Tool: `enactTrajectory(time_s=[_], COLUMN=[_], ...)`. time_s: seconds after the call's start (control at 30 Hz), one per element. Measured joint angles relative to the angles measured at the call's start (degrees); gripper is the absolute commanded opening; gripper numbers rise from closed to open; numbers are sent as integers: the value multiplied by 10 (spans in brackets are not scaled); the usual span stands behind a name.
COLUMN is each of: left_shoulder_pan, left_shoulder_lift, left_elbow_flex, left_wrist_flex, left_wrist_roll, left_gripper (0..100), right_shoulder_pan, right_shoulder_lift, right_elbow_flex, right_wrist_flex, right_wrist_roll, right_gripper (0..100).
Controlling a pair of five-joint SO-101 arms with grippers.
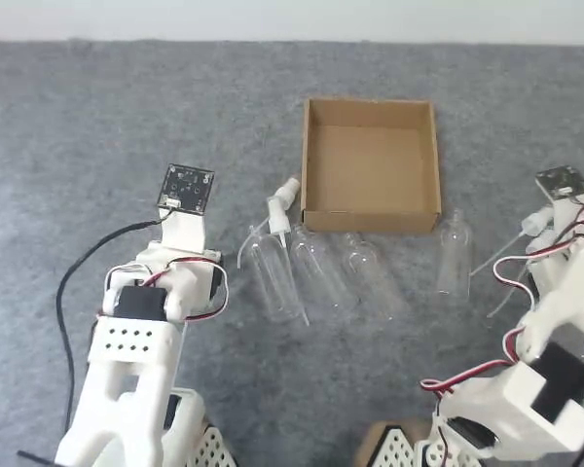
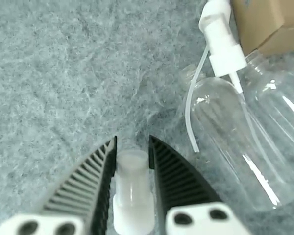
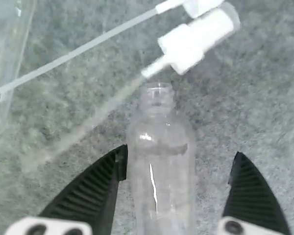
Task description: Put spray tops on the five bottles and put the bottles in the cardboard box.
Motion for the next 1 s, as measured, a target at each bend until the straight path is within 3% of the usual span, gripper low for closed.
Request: enactTrajectory(time_s=[0.47, 0.7, 0.9, 1.0], left_shoulder_pan=[-1, -1, -1, -1], left_shoulder_lift=[0, 0, 0, 0], left_elbow_flex=[0, 0, 0, 0], left_wrist_flex=[0, 0, 0, 0], left_wrist_roll=[0, 0, 0, 0], left_gripper=[12, 12, 12, 12], right_shoulder_pan=[-18, -18, -18, -18], right_shoulder_lift=[0, 0, -4, -11], right_elbow_flex=[23, 42, 69, 81], right_wrist_flex=[0, -2, -37, -47], right_wrist_roll=[92, 102, 103, 103], right_gripper=[287, 118, 102, 44])
